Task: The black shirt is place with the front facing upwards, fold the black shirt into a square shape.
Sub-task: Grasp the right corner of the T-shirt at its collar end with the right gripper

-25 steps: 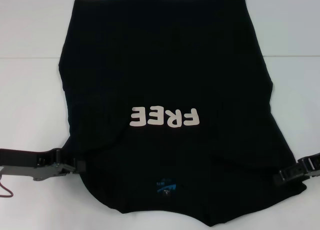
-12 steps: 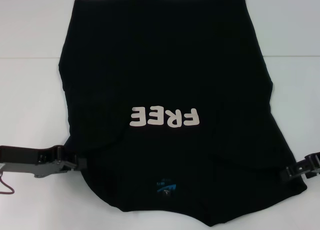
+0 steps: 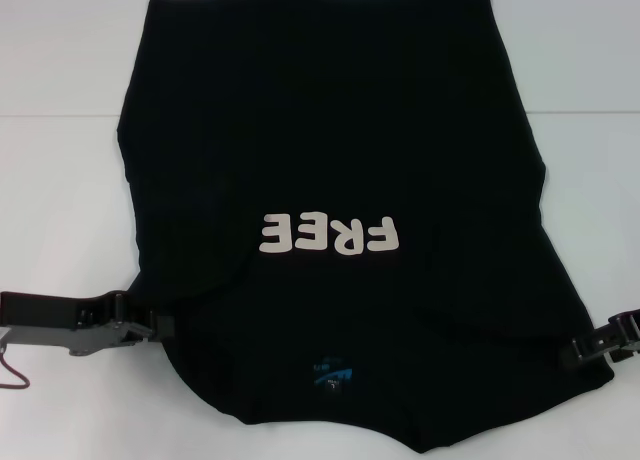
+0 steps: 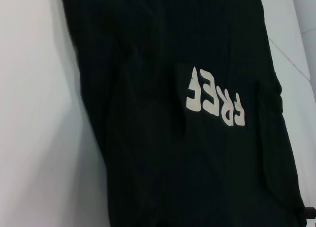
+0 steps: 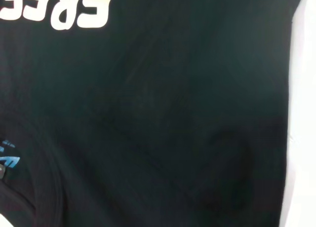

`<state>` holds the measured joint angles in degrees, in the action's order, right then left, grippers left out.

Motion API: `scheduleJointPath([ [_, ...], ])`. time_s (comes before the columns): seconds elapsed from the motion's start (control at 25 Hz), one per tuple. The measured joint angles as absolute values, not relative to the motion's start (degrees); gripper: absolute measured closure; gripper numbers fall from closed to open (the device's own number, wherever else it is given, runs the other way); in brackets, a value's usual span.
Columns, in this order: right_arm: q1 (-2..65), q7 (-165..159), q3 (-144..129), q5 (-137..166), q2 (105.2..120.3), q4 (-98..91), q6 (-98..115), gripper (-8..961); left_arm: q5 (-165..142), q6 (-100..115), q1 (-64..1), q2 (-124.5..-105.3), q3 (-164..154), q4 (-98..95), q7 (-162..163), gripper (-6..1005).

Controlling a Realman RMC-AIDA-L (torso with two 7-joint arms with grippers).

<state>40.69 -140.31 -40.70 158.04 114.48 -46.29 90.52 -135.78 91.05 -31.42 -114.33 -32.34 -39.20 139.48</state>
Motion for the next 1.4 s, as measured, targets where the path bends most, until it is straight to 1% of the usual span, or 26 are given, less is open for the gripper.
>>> scheduleJointPath([
  [0.56,40.7,-139.9,-40.8,158.1,114.97,-46.2,90.5,41,-135.3,91.1,-31.2,-114.28,-32.3,-39.2,139.5,979],
  [1.16,41.9,-139.2,-41.6,157.2,116.50,-45.2,91.1,42,-135.1,91.4,-31.0,-114.33,-32.3,-39.2,138.9,979],
  [1.4,42.5,-138.5,-41.6,155.3,116.62,-44.6,91.7,41,-135.1,91.6,-31.3,-114.34,-32.3,-39.1,138.9,979],
])
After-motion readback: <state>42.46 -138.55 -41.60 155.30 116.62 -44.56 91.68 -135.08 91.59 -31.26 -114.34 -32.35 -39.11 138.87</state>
